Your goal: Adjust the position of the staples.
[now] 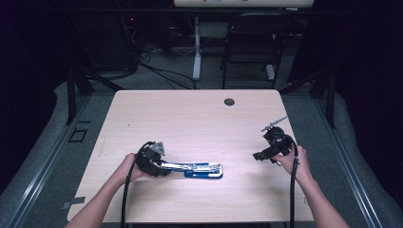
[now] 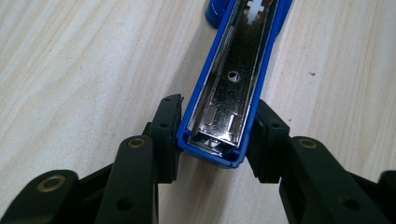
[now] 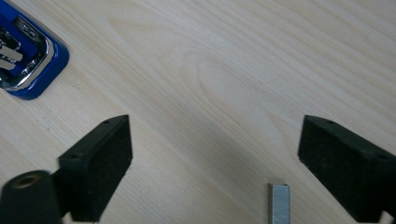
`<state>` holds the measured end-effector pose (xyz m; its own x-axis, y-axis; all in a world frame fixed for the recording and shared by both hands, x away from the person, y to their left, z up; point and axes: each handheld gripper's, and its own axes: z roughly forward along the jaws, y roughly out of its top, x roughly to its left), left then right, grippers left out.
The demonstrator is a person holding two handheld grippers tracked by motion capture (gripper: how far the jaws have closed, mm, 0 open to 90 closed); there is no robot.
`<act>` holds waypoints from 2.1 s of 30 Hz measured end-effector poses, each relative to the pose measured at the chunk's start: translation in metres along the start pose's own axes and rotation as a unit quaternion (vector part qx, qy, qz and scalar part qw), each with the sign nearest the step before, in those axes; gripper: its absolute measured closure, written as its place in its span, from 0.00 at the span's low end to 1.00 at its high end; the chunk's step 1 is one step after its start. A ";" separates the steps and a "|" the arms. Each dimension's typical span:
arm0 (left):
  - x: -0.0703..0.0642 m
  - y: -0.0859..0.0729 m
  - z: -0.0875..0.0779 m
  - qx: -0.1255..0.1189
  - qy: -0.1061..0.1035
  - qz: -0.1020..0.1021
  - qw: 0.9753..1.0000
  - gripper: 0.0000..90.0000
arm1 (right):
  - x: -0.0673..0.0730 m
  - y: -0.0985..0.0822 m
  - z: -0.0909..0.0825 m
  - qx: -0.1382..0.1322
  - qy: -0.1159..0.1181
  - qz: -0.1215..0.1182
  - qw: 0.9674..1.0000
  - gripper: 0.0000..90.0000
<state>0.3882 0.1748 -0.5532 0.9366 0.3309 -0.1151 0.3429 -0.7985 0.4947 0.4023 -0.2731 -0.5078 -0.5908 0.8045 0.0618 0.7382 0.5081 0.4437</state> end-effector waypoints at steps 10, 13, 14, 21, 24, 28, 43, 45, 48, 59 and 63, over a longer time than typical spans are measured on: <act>0.001 0.000 0.001 -0.001 -0.003 0.000 1.000 0.68 | -0.008 -0.002 0.000 0.034 -0.021 -0.002 0.999 0.32; 0.001 0.000 0.001 -0.001 -0.004 -0.001 1.000 0.67 | -0.010 -0.003 0.002 0.041 -0.024 0.005 0.999 0.39; 0.001 0.000 0.001 0.000 -0.003 -0.001 1.000 0.68 | -0.011 -0.003 0.002 0.044 -0.020 0.006 0.999 0.42; 0.001 0.000 0.001 0.001 -0.003 -0.001 1.000 0.68 | -0.020 -0.007 0.004 0.070 -0.041 0.016 0.997 0.61; 0.001 0.000 0.001 0.002 -0.003 -0.002 1.000 0.68 | -0.025 -0.009 0.004 0.083 -0.045 0.020 0.995 0.65; 0.001 0.000 0.001 0.002 -0.003 -0.002 1.000 0.68 | -0.030 -0.012 0.006 0.092 -0.052 0.027 0.994 0.70; 0.001 0.000 0.003 0.005 -0.003 -0.001 1.000 0.68 | -0.029 -0.014 0.019 0.117 -0.060 0.017 0.991 0.77; 0.001 0.000 0.003 0.006 -0.004 -0.001 1.000 0.68 | -0.029 -0.014 0.021 0.110 -0.063 0.024 0.992 0.78; 0.001 0.000 0.003 0.007 -0.004 -0.001 1.000 0.68 | -0.031 -0.012 0.020 0.132 -0.066 0.009 0.989 0.80; 0.001 0.000 0.003 0.009 -0.003 -0.001 1.000 0.68 | -0.030 -0.015 0.027 0.124 -0.065 0.016 0.990 0.83; 0.002 0.000 0.004 0.008 -0.006 -0.003 1.000 0.68 | -0.030 -0.016 0.027 0.115 -0.067 0.021 0.991 0.86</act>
<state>0.3902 0.1733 -0.5574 0.9355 0.3291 -0.1285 0.3490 -0.8051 0.4795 0.4175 -0.2969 -0.5412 -0.5207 0.8523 -0.0499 0.8249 0.5174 0.2276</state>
